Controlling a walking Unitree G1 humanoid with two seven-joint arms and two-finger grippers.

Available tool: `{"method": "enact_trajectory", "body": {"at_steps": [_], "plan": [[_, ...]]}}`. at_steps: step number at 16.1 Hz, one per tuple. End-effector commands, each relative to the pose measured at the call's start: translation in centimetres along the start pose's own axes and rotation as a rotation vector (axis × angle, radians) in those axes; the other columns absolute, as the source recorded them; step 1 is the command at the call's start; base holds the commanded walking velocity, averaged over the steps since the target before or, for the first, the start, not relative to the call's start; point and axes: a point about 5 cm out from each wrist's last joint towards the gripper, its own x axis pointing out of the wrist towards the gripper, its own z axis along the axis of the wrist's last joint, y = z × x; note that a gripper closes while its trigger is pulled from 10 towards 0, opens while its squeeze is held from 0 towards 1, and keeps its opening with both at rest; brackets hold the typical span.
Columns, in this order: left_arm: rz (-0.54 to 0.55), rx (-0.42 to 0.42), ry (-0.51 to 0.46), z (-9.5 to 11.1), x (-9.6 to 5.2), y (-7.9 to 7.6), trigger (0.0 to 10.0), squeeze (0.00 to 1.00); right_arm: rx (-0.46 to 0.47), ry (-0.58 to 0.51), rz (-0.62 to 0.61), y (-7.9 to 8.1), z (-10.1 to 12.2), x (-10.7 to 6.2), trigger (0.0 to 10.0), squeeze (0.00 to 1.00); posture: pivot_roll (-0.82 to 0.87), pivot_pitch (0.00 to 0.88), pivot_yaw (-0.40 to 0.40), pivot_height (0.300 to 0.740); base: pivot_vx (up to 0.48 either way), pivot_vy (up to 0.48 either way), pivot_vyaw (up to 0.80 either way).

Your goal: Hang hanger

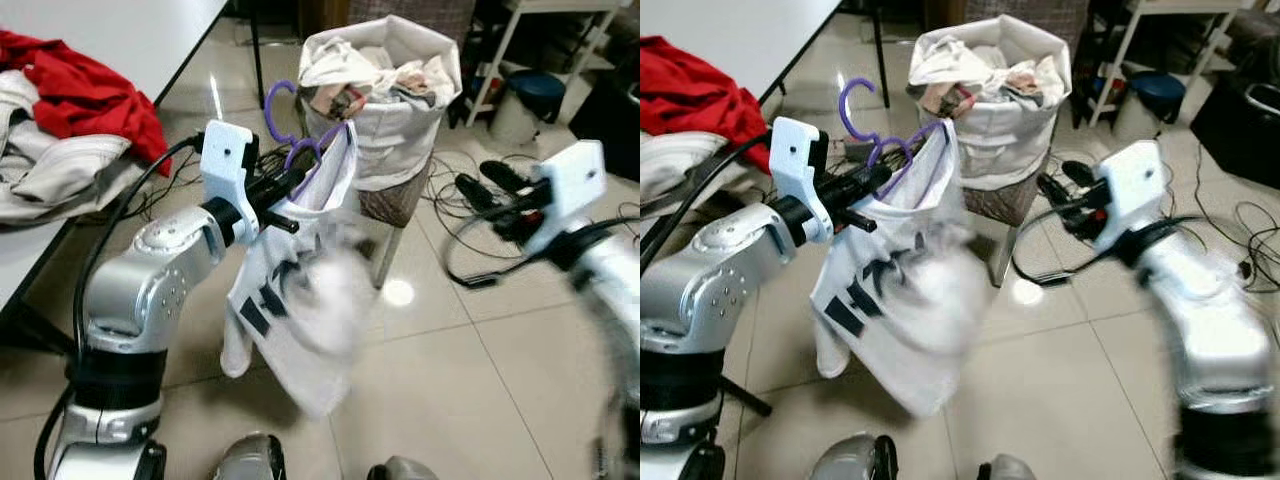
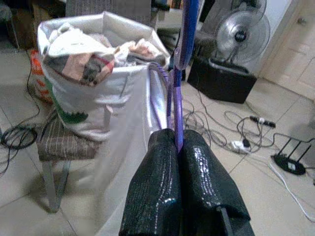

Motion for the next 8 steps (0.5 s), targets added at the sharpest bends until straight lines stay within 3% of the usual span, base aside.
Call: {"method": "enact_trajectory", "body": {"at_steps": [1,2,3,4,6,8], "plan": [[-0.053,0.027,-0.072,1.1,-0.1,-1.1,0.0,0.00,-0.008,0.031,-0.092,-0.5,-1.0,-0.1,10.0,0.00,-0.09,0.081,0.013,0.740,0.000,0.000,0.00],[-0.098,0.027,-0.093,1.2,-0.3,-1.5,0.0,0.00,0.003,0.012,-0.132,-0.4,-1.5,0.3,10.0,0.81,-0.09,0.083,0.014,0.740,0.000,0.000,0.00],[-0.131,0.019,-0.098,1.2,-0.4,-1.7,0.0,0.00,0.024,0.006,-0.132,-0.1,-1.8,0.5,10.0,1.00,-0.09,0.081,0.012,0.740,0.000,0.000,0.00],[-0.255,0.015,-0.102,1.7,-0.8,-2.8,0.0,0.00,0.024,-0.012,-0.122,0.2,-1.7,1.5,10.0,1.00,-0.08,0.077,0.007,0.740,0.000,0.000,0.00],[-0.352,0.031,-0.094,1.9,-1.1,-3.4,0.0,0.00,0.003,-0.045,-0.148,-0.1,-0.8,2.3,10.0,1.00,-0.08,0.073,0.006,0.740,0.000,0.000,0.00],[-0.359,0.044,-0.097,2.0,-1.1,-3.3,0.0,0.00,-0.001,-0.074,-0.174,-0.5,-0.1,2.8,10.0,1.00,-0.08,0.072,0.008,0.740,0.000,0.000,0.00]]}}
